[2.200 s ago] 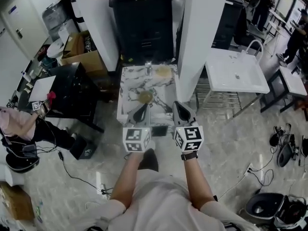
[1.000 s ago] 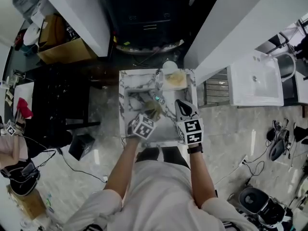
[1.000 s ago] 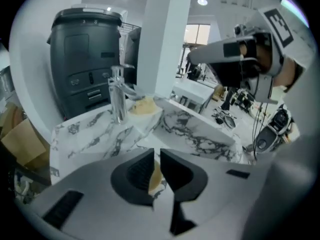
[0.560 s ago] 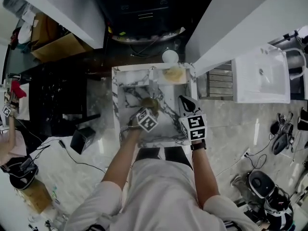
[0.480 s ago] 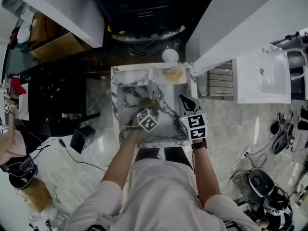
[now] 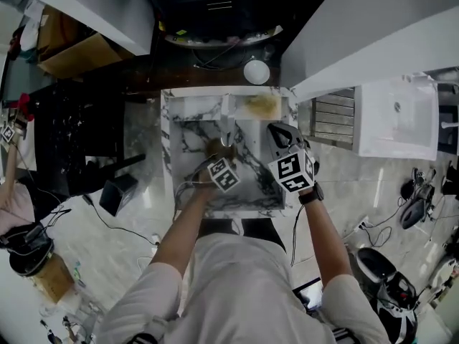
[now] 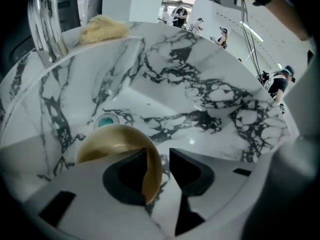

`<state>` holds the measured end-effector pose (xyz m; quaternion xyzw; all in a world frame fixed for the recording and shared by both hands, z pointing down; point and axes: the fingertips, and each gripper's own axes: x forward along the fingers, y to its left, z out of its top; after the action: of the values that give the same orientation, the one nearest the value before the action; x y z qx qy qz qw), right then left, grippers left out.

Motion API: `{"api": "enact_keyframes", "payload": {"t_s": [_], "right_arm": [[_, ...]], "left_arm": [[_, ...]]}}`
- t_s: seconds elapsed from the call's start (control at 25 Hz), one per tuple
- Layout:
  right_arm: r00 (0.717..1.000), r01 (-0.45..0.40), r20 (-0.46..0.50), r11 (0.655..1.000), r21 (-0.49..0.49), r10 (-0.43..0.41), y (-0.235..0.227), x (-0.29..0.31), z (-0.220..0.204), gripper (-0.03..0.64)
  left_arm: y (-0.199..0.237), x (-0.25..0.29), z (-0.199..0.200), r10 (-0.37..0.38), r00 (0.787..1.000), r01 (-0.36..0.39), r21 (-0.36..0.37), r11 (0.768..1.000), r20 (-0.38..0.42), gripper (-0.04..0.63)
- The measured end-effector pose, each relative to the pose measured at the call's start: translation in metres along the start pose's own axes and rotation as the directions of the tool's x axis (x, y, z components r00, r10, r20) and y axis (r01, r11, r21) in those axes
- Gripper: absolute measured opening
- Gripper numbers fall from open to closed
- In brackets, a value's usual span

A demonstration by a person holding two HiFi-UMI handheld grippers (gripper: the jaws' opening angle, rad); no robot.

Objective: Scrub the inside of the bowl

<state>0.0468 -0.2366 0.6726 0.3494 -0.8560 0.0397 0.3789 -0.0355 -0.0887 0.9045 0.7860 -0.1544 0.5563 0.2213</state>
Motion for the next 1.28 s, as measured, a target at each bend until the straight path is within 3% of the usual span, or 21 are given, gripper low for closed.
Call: {"api": "enact_keyframes", "payload": {"t_s": [0.2, 0.32, 0.4, 0.64, 0.84, 0.96, 1.04, 1.12, 1.28], "right_arm": [[0.998, -0.048, -0.055, 0.981, -0.187, 0.038, -0.008, 0.033, 0.0, 0.014], [0.993, -0.074, -0.105, 0.969, -0.236, 0.05, -0.019, 0.053, -0.009, 0.145], [0.988, -0.096, -0.143, 0.956, -0.278, 0.058, -0.024, 0.065, -0.016, 0.174], [0.97, -0.173, -0.234, 0.86, -0.481, 0.065, -0.026, 0.092, -0.031, 0.235], [0.958, -0.183, -0.288, 0.79, -0.584, 0.01, -0.027, 0.106, -0.037, 0.219], [0.959, -0.162, -0.28, 0.744, -0.649, -0.035, -0.024, 0.11, -0.04, 0.08], [0.961, -0.138, -0.269, 0.726, -0.674, -0.067, -0.024, 0.114, -0.044, 0.054], [0.959, -0.125, -0.273, 0.742, -0.659, -0.081, -0.026, 0.117, -0.045, 0.044], [0.956, -0.136, -0.293, 0.833, -0.536, -0.032, -0.031, 0.119, -0.041, 0.031]], "left_arm": [[0.0, 0.006, -0.007, -0.005, 1.0, 0.005, -0.025, 1.0, -0.012, 0.132], [0.0, 0.008, -0.008, 0.002, 1.0, -0.002, -0.02, 1.0, -0.009, 0.12], [0.001, 0.008, -0.009, 0.005, 1.0, -0.006, -0.018, 1.0, -0.008, 0.109], [0.004, 0.009, -0.007, 0.025, 1.0, -0.025, 0.019, 1.0, -0.006, 0.085], [0.004, 0.009, -0.008, 0.036, 0.999, -0.036, 0.016, 0.999, -0.001, 0.073], [0.004, 0.009, -0.01, 0.045, 0.999, -0.045, 0.01, 0.999, 0.001, 0.067], [0.004, 0.008, -0.01, 0.051, 0.999, -0.051, 0.008, 0.999, 0.008, 0.064], [0.005, 0.007, -0.01, 0.059, 0.998, -0.059, 0.009, 0.998, 0.019, 0.057], [0.013, -0.004, -0.008, 0.128, 0.991, -0.129, 0.019, 0.992, 0.04, 0.034]]}}
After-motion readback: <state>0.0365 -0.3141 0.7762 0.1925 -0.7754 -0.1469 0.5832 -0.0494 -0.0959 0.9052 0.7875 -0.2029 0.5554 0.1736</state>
